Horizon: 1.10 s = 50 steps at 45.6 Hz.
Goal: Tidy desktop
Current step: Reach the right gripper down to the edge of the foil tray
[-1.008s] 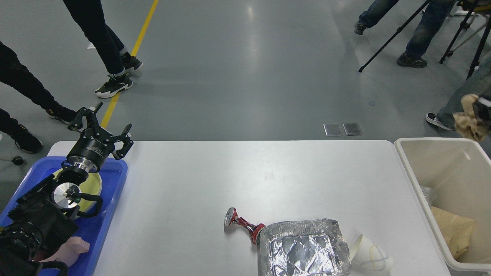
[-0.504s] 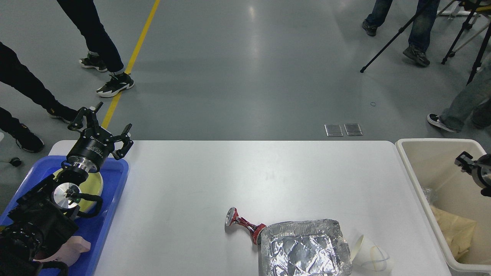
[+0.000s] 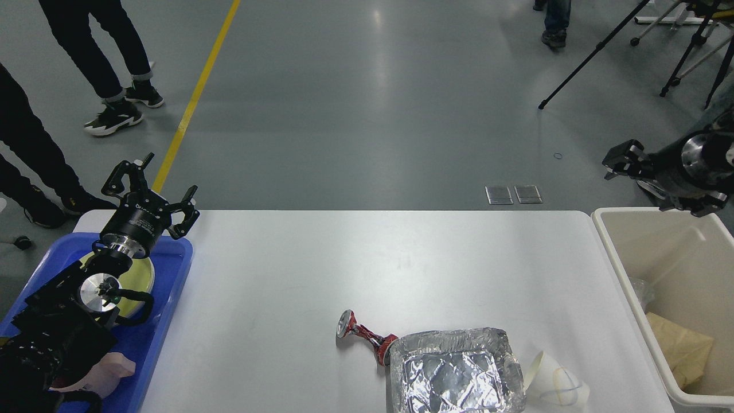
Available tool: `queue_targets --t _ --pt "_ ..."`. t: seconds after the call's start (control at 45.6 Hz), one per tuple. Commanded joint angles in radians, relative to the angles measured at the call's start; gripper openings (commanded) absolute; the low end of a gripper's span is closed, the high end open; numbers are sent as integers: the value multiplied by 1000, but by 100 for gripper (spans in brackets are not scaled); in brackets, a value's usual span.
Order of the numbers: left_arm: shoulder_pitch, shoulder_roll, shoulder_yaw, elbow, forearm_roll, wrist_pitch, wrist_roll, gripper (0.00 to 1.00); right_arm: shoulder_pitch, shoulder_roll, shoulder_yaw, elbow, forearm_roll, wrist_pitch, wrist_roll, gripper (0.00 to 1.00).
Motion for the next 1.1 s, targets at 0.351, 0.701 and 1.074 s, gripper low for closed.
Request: queue_targets --t 0.351,0.701,1.074 --pt "0 1 0 0 0 0 0 96 453 36 -17 168 -9 369 0 100" --pt "0 1 0 0 0 0 0 96 109 111 61 162 -90 308 0 94" --pt "0 1 0 0 0 0 0 96 -234 238 217 151 -366 270 -3 94"
